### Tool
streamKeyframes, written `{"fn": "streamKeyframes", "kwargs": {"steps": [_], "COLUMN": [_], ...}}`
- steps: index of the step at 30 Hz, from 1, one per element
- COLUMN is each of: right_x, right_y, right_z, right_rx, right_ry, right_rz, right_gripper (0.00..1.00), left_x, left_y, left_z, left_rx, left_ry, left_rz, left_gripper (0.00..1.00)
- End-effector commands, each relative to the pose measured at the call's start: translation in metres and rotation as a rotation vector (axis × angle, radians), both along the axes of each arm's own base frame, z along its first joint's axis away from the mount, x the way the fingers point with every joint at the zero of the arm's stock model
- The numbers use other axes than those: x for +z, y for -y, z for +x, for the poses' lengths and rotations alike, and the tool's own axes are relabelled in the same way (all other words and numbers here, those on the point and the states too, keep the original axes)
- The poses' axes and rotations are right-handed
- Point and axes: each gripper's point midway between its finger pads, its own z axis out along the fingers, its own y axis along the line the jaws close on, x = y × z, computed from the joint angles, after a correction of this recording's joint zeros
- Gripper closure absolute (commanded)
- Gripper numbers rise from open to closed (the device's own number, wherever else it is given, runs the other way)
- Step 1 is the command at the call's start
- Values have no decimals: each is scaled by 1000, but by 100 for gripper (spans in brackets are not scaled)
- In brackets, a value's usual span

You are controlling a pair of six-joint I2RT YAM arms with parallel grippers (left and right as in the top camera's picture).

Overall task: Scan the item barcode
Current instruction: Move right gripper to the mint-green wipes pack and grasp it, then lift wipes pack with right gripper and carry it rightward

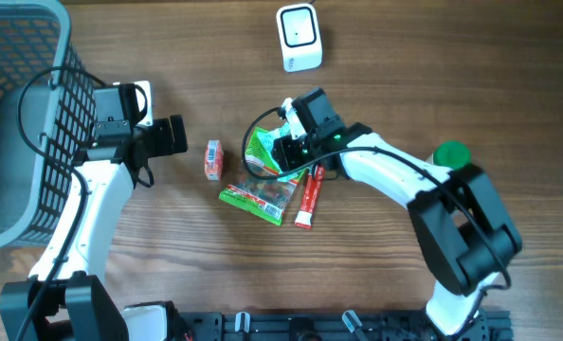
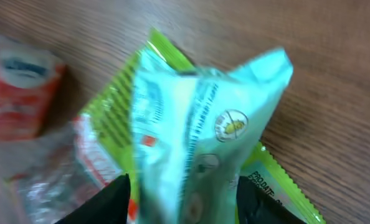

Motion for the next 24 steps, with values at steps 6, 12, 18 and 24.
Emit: {"fn": "streamKeyframes", "kwargs": {"steps": [6,12,18,24], "right_x": [54,110,54,17], "right_y": [14,94,133,143], "right_z": [12,1,-14,-21], "right_rx": [-58,-218,-296,-360], "right_ry": [66,45,-81,-81], "right_rz": [32,-11,-76,-90], "right_gripper": [96,96,96,66], "left_x": [11,11,11,11], "left_y": [-3,-3,-3,-3], "left_z": [4,4,4,4], "left_rx": [5,5,5,5], "left_ry": [32,32,32,32], "left_rz": [10,10,10,10], "left_gripper": [0,0,0,0]}}
